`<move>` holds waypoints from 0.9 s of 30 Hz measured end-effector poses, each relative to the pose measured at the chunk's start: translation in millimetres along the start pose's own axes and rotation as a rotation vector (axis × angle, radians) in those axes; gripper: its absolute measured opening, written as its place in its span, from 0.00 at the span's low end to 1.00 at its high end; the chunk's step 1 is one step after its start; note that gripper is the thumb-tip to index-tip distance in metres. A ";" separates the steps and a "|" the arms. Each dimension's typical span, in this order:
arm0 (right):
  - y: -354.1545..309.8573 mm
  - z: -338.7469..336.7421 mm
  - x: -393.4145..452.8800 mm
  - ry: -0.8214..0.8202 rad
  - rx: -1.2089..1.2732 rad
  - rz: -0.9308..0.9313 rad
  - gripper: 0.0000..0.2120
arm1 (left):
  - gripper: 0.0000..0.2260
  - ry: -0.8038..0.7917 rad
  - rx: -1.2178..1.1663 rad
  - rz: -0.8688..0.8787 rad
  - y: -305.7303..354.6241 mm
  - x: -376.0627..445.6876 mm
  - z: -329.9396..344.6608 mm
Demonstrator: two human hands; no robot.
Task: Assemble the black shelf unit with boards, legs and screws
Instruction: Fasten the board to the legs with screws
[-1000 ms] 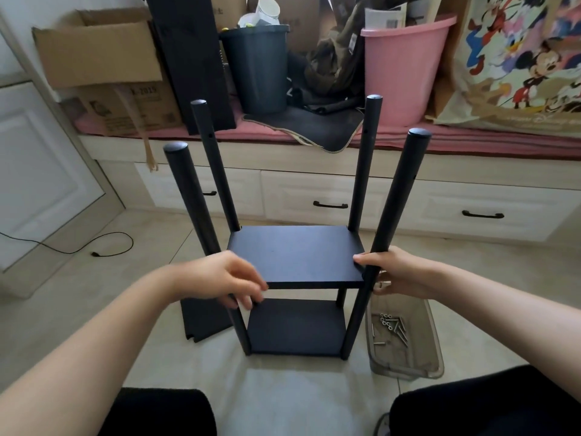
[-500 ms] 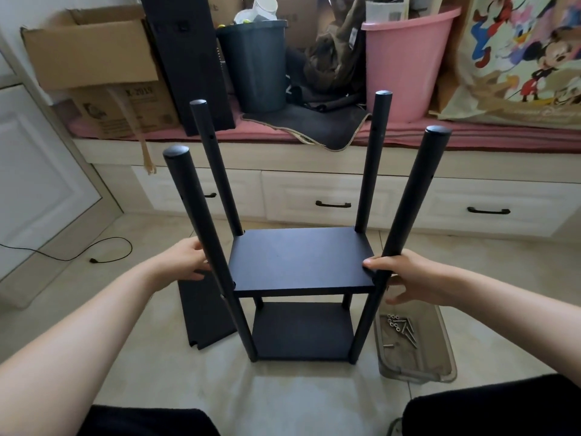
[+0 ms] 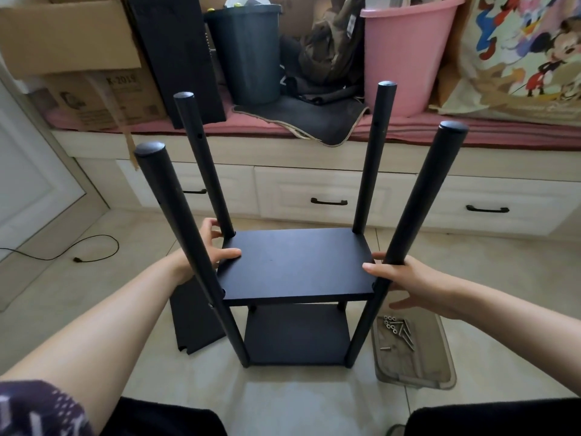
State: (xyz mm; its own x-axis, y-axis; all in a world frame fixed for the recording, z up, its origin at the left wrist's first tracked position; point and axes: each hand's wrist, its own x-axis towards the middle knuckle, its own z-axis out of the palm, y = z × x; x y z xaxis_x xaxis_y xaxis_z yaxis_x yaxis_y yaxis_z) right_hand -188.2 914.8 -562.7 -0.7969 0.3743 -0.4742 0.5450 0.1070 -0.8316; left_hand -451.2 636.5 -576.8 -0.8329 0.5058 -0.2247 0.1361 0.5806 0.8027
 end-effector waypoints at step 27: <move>-4.4 3.8 -5.4 -0.072 0.123 0.143 0.19 | 0.19 0.270 -0.155 0.035 -11.0 1.0 42.3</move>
State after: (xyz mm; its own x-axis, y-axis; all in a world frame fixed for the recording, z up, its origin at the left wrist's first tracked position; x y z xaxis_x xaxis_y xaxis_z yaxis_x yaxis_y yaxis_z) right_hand -187.3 908.9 -557.6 -0.7323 0.3106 -0.6060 0.6218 -0.0580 -0.7811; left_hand -430.8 657.6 -609.1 -0.9444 0.3238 -0.0566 0.1016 0.4513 0.8865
